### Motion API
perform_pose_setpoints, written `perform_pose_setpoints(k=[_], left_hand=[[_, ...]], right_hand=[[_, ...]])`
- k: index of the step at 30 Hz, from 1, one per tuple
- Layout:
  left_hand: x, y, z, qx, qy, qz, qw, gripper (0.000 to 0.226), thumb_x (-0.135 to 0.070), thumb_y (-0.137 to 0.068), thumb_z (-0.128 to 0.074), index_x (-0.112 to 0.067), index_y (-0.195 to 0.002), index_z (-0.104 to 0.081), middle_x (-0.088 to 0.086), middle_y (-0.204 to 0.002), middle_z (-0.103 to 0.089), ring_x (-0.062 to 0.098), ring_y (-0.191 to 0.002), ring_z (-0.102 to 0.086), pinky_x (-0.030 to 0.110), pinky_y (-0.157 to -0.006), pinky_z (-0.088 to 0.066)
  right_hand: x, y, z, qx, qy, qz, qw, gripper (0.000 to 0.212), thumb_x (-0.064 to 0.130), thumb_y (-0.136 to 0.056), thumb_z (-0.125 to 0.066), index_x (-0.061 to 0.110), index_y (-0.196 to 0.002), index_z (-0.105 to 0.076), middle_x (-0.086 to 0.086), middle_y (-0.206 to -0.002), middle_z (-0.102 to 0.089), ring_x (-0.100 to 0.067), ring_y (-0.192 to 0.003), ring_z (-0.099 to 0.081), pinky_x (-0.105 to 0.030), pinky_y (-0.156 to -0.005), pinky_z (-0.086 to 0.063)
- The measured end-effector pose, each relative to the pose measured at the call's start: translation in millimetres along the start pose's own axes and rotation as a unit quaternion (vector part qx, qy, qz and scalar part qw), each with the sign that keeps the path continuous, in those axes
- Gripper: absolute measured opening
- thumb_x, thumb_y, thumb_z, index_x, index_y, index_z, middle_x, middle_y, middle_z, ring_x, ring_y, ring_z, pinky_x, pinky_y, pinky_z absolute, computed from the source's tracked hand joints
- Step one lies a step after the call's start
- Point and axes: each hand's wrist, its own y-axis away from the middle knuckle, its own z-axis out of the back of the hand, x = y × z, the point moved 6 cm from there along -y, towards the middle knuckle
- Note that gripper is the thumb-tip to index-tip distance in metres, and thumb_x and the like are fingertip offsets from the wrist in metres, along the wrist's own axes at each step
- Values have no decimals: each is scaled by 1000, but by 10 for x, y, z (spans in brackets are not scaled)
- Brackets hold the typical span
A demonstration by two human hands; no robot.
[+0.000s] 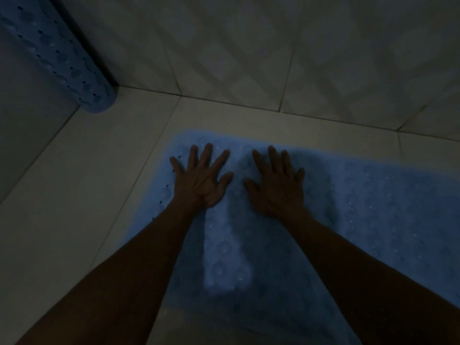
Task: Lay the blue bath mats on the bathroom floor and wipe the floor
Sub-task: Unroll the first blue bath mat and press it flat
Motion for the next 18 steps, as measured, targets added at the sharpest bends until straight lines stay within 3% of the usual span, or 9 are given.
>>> perform_pose_setpoints(k=[5,12,18], left_hand=[[36,7,-108,-39,21,-4,999,59,-74,-94,-9,-61,-147,12,-9,-166,10,27,-152,16,72,-110,9],[47,-32,-148,-66,7,-1,998,54,-69,-98,-11,-61,-149,2,-7,-167,7,29,-152,13,75,-109,5],[68,-36,-163,-88,3,-8,996,54,-67,-99,-14,-58,-151,-5,-5,-167,2,32,-153,7,77,-107,-1]], right_hand=[[-13,-11,-186,-26,51,-5,998,63,65,-98,-18,46,-155,-1,5,-167,8,-27,-152,14,-64,-117,6],[-3,3,-192,-69,84,1,994,61,67,-97,-23,51,-154,-11,1,-167,-4,-32,-153,2,-68,-115,-6],[-6,-19,-226,-77,84,0,993,59,66,-98,-27,49,-154,-16,0,-167,-6,-31,-153,1,-67,-114,-6]])
